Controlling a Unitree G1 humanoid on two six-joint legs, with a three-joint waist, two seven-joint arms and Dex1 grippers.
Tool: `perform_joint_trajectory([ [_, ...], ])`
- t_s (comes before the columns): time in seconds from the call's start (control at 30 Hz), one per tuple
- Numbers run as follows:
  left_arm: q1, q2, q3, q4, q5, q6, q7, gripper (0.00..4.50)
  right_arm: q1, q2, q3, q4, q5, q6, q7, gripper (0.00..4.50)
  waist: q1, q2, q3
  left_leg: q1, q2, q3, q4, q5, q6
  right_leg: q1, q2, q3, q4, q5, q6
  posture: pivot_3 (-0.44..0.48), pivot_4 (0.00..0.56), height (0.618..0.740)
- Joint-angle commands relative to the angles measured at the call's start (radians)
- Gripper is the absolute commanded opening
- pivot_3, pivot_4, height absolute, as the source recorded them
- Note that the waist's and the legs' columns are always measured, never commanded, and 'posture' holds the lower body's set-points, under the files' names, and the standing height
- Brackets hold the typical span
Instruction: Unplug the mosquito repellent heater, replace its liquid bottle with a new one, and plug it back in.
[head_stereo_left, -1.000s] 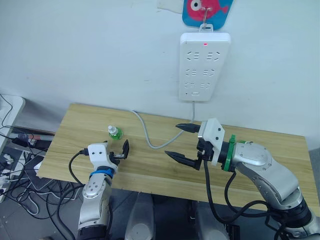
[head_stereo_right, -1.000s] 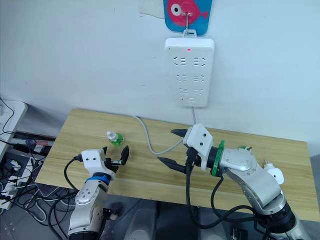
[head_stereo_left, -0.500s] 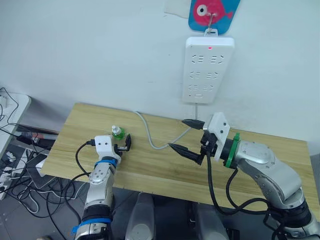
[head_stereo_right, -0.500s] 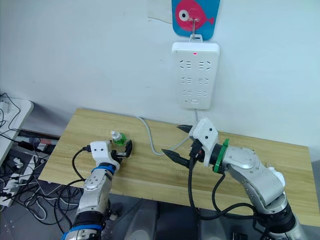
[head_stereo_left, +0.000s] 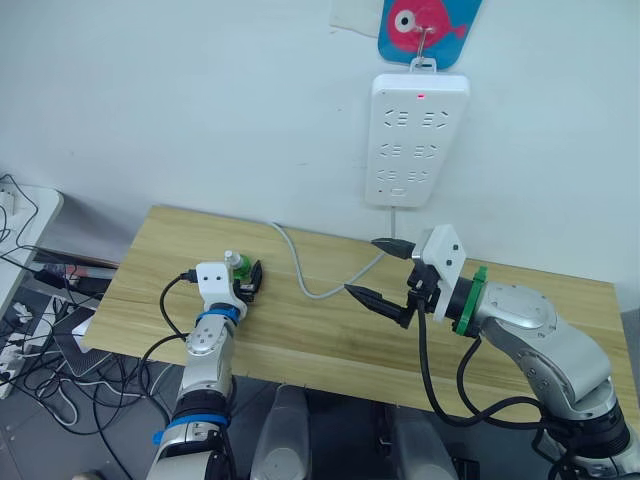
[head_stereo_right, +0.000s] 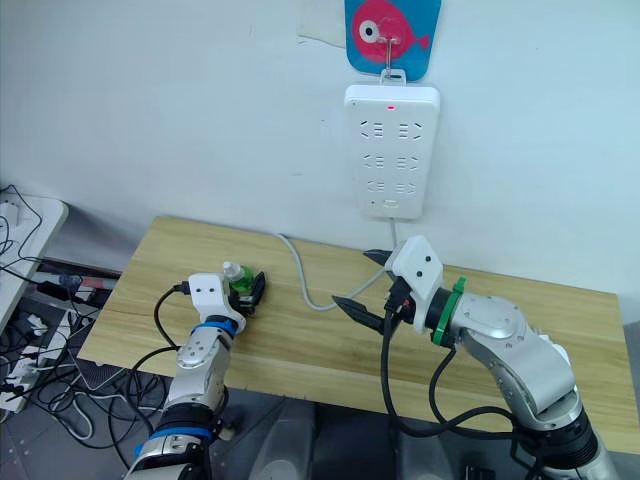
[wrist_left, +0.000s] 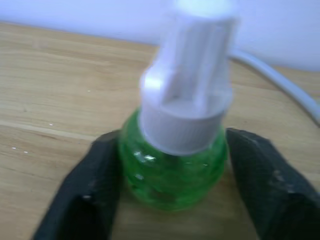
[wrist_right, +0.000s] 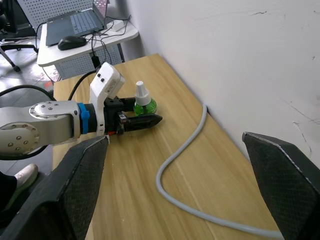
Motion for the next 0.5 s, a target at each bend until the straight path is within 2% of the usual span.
perform_joint_trajectory([
  [0.03, 0.016, -0.006, 0.003, 0.002, -0.01, -0.016, 0.003, 2.26, -0.006, 0.001, -0.024, -0.041, 0.012, -0.007, -0.004, 4.5, 0.0, 0.0, 0.0, 0.0, 0.0, 0.0, 0.0, 0.0, 0.0, 0.0, 0.0, 0.0, 0.0, 0.0, 0.0, 0.221, 0.287, 0.74],
  [0.17, 0.033, 0.012, -0.008, -0.043, -0.004, -0.004, -0.02, 2.26, -0.01, -0.004, -0.042, -0.026, 0.005, -0.01, -0.009, 4.5, 0.0, 0.0, 0.0, 0.0, 0.0, 0.0, 0.0, 0.0, 0.0, 0.0, 0.0, 0.0, 0.0, 0.0, 0.0, 0.222, 0.288, 0.74],
  [0.3, 0.073, 0.143, -0.18, -0.339, 0.013, 0.049, -0.309, 2.26, 0.005, -0.052, -0.108, -0.054, 0.039, 0.033, 0.005, 4.5, 0.0, 0.0, 0.0, 0.0, 0.0, 0.0, 0.0, 0.0, 0.0, 0.0, 0.0, 0.0, 0.0, 0.0, 0.0, 0.216, 0.296, 0.74],
  [0.4, 0.059, 0.232, -0.237, -0.549, -0.08, 0.194, -0.464, 2.26, 0.008, -0.085, -0.153, -0.076, 0.1, 0.085, 0.024, 4.5, 0.007, 0.001, 0.0, 0.0, 0.0, -0.001, 0.0, 0.001, -0.001, 0.0, 0.0, -0.001, 0.001, 0.0, -0.001, 0.205, 0.301, 0.74],
  [0.5, 0.023, 0.293, -0.293, -0.67, -0.143, 0.335, -0.579, 2.26, 0.021, -0.097, -0.155, -0.108, 0.129, 0.113, 0.017, 4.5, 0.005, 0.001, 0.0, 0.0, 0.0, -0.001, 0.0, 0.0, -0.001, 0.001, 0.0, -0.001, 0.0, 0.0, -0.001, 0.195, 0.302, 0.74],
])
